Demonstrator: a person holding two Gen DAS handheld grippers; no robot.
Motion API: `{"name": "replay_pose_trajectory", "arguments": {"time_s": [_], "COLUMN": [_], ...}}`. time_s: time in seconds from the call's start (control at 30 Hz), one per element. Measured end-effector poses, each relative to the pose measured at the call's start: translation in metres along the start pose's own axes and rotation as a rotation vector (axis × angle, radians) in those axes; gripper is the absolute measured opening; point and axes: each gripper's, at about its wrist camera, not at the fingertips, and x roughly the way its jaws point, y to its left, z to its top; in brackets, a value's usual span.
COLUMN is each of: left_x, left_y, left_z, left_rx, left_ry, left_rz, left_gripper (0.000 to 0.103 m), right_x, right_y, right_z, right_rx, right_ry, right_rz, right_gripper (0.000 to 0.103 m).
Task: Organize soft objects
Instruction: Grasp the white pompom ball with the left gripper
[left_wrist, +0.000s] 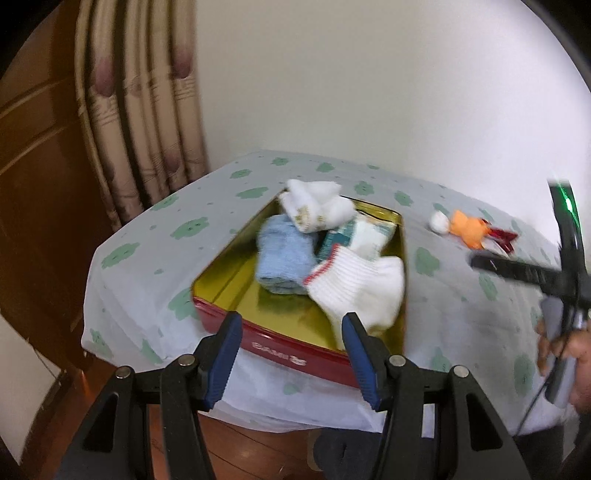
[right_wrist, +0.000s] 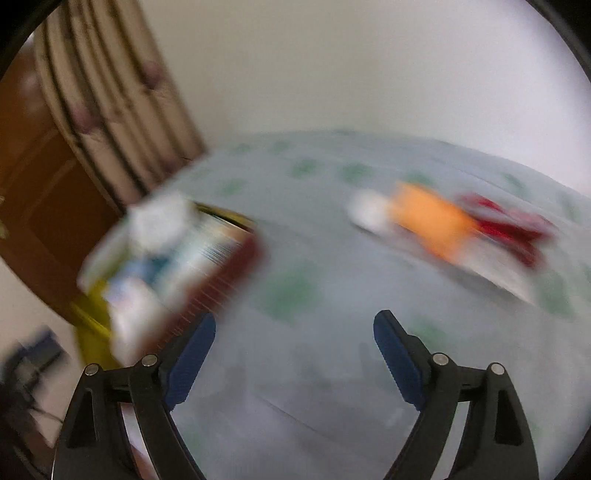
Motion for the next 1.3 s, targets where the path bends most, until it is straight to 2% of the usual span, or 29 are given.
{"name": "replay_pose_trajectory", "arguments": {"time_s": [0.1, 0.23, 0.3, 0.33, 0.43, 0.57, 0.7, 0.87, 1.0, 1.13, 1.3], "left_x": [-0.002, -0.003, -0.003, -0.002, 0.004, 0.035, 0.096, 0.16, 0.208, 0.231, 0.252], "left_y": [-0.02, -0.052, -0.072, -0.081, -0.112, -0.156, -0.198, -0.226, -0.243, -0.252, -0.256], "left_z": [-0.003, -0.006, 0.002, 0.008, 0.036, 0.077, 0.115, 0.141, 0.145, 0.152, 0.158], "left_rx": [0.075, 0.158, 0.189, 0.197, 0.246, 0.334, 0.452, 0.559, 0.631, 0.682, 0.679], "left_ry": [-0.004, 0.033, 0.049, 0.056, 0.046, 0.067, 0.168, 0.277, 0.396, 0.361, 0.374], "left_rz": [-0.046, -0.118, -0.168, -0.191, -0.241, -0.297, -0.381, -0.435, -0.423, -0.353, -0.358], "left_gripper": [0.057, 0.057, 0.057, 0.057, 0.058, 0.062, 0.061, 0.061, 0.061, 0.062, 0.062], "right_x": [-0.018, -0.037, -0.041, -0.046, -0.056, -0.051, -0.054, -0.062, -0.06, -0.06, -0.06], "right_y": [-0.056, -0.117, -0.138, -0.15, -0.172, -0.17, -0.169, -0.175, -0.175, -0.175, -0.176], "right_z": [-0.028, -0.053, -0.063, -0.07, -0.074, -0.07, -0.075, -0.08, -0.079, -0.078, -0.078], "right_rx": [0.034, 0.035, 0.044, 0.075, 0.178, 0.177, 0.184, 0.229, 0.228, 0.23, 0.231], "right_ry": [0.021, 0.038, 0.044, 0.038, 0.005, 0.013, 0.001, -0.035, -0.033, -0.033, -0.034], "right_rz": [-0.142, -0.323, -0.362, -0.354, -0.287, -0.272, -0.236, -0.172, -0.163, -0.154, -0.148], "right_gripper": [0.086, 0.086, 0.088, 0.094, 0.095, 0.099, 0.101, 0.101, 0.103, 0.103, 0.103]}}
